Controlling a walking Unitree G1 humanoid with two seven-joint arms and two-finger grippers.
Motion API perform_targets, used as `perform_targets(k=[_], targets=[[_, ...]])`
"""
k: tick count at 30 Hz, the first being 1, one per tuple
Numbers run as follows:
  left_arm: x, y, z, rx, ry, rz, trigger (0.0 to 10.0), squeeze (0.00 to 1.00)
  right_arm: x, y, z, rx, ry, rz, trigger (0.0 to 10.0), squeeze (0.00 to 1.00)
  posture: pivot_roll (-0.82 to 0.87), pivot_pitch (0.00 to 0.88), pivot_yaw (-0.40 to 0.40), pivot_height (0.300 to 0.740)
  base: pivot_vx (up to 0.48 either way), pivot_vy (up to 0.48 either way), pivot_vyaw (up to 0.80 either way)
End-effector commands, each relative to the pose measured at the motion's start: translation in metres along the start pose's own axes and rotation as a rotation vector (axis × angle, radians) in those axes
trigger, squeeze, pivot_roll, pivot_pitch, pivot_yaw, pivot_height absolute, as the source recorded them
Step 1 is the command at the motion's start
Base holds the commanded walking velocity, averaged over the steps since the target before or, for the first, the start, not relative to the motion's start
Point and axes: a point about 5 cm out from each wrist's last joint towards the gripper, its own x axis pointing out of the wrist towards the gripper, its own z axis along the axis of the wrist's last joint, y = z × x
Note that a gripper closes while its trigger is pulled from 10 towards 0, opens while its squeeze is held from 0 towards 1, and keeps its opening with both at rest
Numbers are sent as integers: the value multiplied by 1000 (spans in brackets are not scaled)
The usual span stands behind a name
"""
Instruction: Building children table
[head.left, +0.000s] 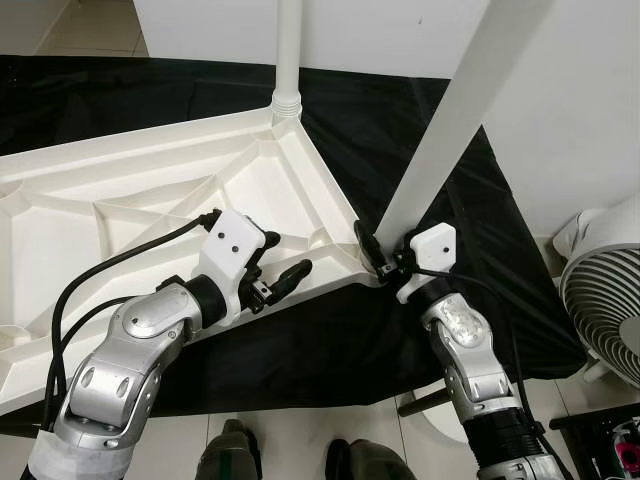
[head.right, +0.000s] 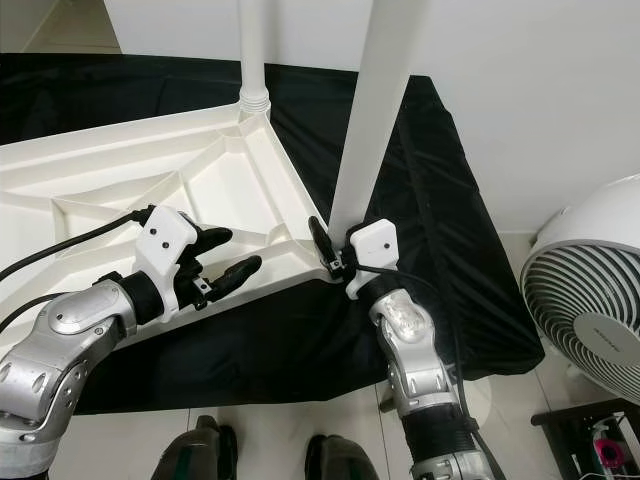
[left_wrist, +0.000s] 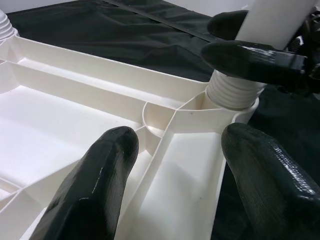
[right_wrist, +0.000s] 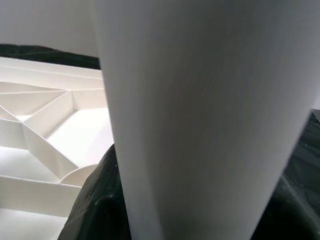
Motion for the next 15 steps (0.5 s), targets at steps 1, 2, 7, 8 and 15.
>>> perform_targets(k=[1, 2, 7, 8, 15], targets=[[-2, 2, 3, 16, -2, 59, 10000, 0, -20, 3, -30, 41, 146, 2, 10000, 0, 60, 118, -43, 740, 0, 0, 0], [-2, 2, 3, 16, -2, 59, 10000, 0, -20, 3, -30, 41, 146, 2, 10000, 0, 60, 118, -43, 740, 0, 0, 0], [-2, 2, 3, 20, 0, 55, 10000, 0, -19, 5, -30, -74, 161, 58, 10000, 0, 58, 119, -40, 740, 0, 0, 0], [-2, 2, 3, 20, 0, 55, 10000, 0, -19, 5, -30, -74, 161, 58, 10000, 0, 58, 119, -40, 740, 0, 0, 0], [-1, 4, 5, 23, 0, 51, 10000, 0, -6, 7, -24, -125, 183, 179, 10000, 0, 55, 117, -36, 740, 0, 0, 0]])
